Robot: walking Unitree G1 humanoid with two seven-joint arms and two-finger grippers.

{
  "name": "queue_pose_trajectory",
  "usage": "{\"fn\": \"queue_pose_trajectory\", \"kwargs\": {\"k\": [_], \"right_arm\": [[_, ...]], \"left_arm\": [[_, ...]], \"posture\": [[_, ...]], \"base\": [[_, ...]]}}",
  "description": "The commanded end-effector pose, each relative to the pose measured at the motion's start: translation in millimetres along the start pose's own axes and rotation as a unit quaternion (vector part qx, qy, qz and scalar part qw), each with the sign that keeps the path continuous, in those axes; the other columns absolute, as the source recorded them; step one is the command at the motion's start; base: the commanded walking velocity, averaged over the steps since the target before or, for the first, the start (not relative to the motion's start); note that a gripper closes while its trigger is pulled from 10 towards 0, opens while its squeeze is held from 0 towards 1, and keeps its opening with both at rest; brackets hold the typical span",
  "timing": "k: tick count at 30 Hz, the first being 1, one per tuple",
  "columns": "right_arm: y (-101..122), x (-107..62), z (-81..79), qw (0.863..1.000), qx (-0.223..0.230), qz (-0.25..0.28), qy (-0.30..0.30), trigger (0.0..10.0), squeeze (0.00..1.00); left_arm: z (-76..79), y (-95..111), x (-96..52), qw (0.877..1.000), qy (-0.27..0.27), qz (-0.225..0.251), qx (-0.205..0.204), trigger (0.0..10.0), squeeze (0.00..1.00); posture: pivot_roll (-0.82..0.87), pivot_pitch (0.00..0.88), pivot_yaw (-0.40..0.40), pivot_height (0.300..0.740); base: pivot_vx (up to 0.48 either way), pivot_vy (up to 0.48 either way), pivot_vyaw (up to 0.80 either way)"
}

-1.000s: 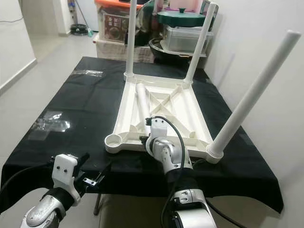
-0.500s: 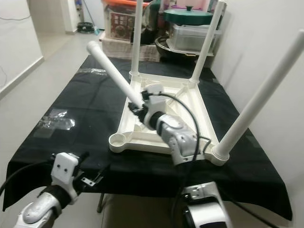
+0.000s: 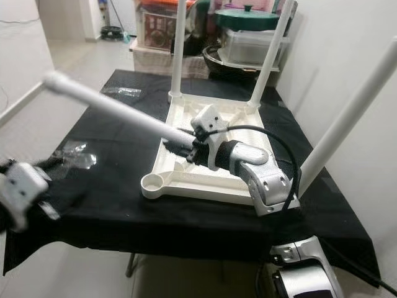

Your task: Building children table

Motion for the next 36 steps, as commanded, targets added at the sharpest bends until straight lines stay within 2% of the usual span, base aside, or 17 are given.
{"fn": "queue_pose_trajectory", "kwargs": {"k": [1,3,5,6,8,9,10,11,13,16,18,21,26,28,31,36], "right_arm": [[6.0,-0.1,-5.7,0.999,-0.021,0.011,0.023,0.0,0.0],[6.5,0.3,-12.0,0.997,-0.045,0.007,0.057,0.0,0.0],[6.5,0.3,-12.0,0.997,-0.045,0.007,0.057,0.0,0.0],[8.1,0.2,-16.8,0.995,-0.061,0.006,0.078,0.0,0.0],[8.1,0.2,-16.8,0.995,-0.061,0.006,0.078,0.0,0.0],[9.9,0.0,-21.4,0.992,-0.073,0.007,0.098,0.0,0.0],[9.9,0.0,-21.4,0.992,-0.073,0.007,0.098,0.0,0.0],[12.9,-0.5,-28.0,0.988,-0.09,0.007,0.124,0.0,0.0],[12.9,-0.5,-28.0,0.988,-0.09,0.007,0.124,0.0,0.0],[18.2,-2.5,-36.8,0.979,-0.118,0.007,0.166,0.0,0.0],[18.2,-2.5,-36.8,0.979,-0.118,0.007,0.166,0.0,0.0],[20.1,-4.7,-40.4,0.972,-0.137,0.001,0.19,0.0,0.0],[19.9,-6.2,-42.6,0.967,-0.149,-0.002,0.205,0.0,0.0],[17.1,-3.0,-43.1,0.967,-0.15,-0.007,0.206,0.0,0.0],[14.8,0.3,-43.3,0.968,-0.149,-0.008,0.204,0.0,0.0],[16.5,1.8,-46.3,0.967,-0.148,0.001,0.209,0.0,0.0]], "left_arm": [[-2.3,2.7,-2.4,1.0,-0.019,0.003,0.01,10.0,0.0],[-11.2,5.0,-7.0,0.997,-0.056,-0.017,0.052,10.0,0.0],[-11.2,5.0,-7.0,0.997,-0.056,-0.017,0.052,10.0,0.0],[-13.8,4.0,-8.8,0.994,-0.078,-0.03,0.073,10.0,0.0],[-13.8,4.0,-8.8,0.994,-0.078,-0.03,0.073,10.0,0.0],[-16.3,1.8,-10.9,0.99,-0.102,-0.046,0.09,10.0,0.0],[-16.3,1.8,-10.9,0.99,-0.102,-0.046,0.09,10.0,0.0],[-20.5,-3.9,-12.4,0.984,-0.124,-0.069,0.11,10.0,0.0],[-20.5,-3.9,-12.4,0.984,-0.124,-0.069,0.11,10.0,0.0],[-25.6,-12.1,-14.7,0.971,-0.161,-0.102,0.144,10.0,0.0],[-25.6,-12.1,-14.7,0.971,-0.161,-0.102,0.144,10.0,0.0],[-30.9,-12.3,-15.7,0.96,-0.184,-0.119,0.173,10.0,0.0],[-39.1,-8.5,-17.2,0.952,-0.195,-0.128,0.197,10.0,0.0],[-39.5,5.6,-16.4,0.95,-0.211,-0.107,0.205,10.0,0.0],[-36.7,15.7,-15.3,0.949,-0.222,-0.086,0.205,10.0,0.0],[-40.7,12.4,-15.4,0.95,-0.221,-0.089,0.202,10.0,0.0]], "posture": [[0.08,0.0,-0.094,0.74],[0.08,0.0,-0.085,0.74],[0.08,0.0,-0.085,0.74],[0.08,0.0,-0.083,0.74],[0.08,0.0,-0.083,0.74],[0.08,0.0,-0.079,0.74],[0.08,0.0,-0.079,0.74],[0.07,0.0,-0.074,0.74],[0.07,0.0,-0.074,0.74],[0.07,0.0,-0.071,0.74],[0.07,0.0,-0.071,0.74],[0.07,0.0,-0.066,0.74],[0.07,0.0,-0.065,0.74],[0.08,0.0,-0.065,0.74],[0.08,0.0,-0.064,0.74],[0.08,0.0,-0.061,0.74]], "base": [[0.0,0.0,0.0],[0.0,0.0,0.0],[0.0,0.0,0.0],[0.0,0.0,0.0],[0.0,0.0,0.0],[0.0,0.0,0.0],[0.0,0.0,0.0],[0.0,0.0,0.0],[0.0,0.0,0.0],[0.0,0.0,0.0],[0.0,0.0,0.0],[0.0,0.0,0.0],[0.0,0.0,0.0],[0.0,0.0,0.0],[0.0,0.0,0.0],[0.0,0.0,0.0]]}}
Point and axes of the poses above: a point about 5 cm out from each wrist's last joint towards the gripper, its own x axis pointing out of the wrist towards the gripper, its own y axis along the axis of the wrist's last joint, z = x × y, the point moved 3 cm from there along x, pointing out of the wrist towards the gripper, and after that the axes turned 1 degree about -x, right-handed, at the moved point
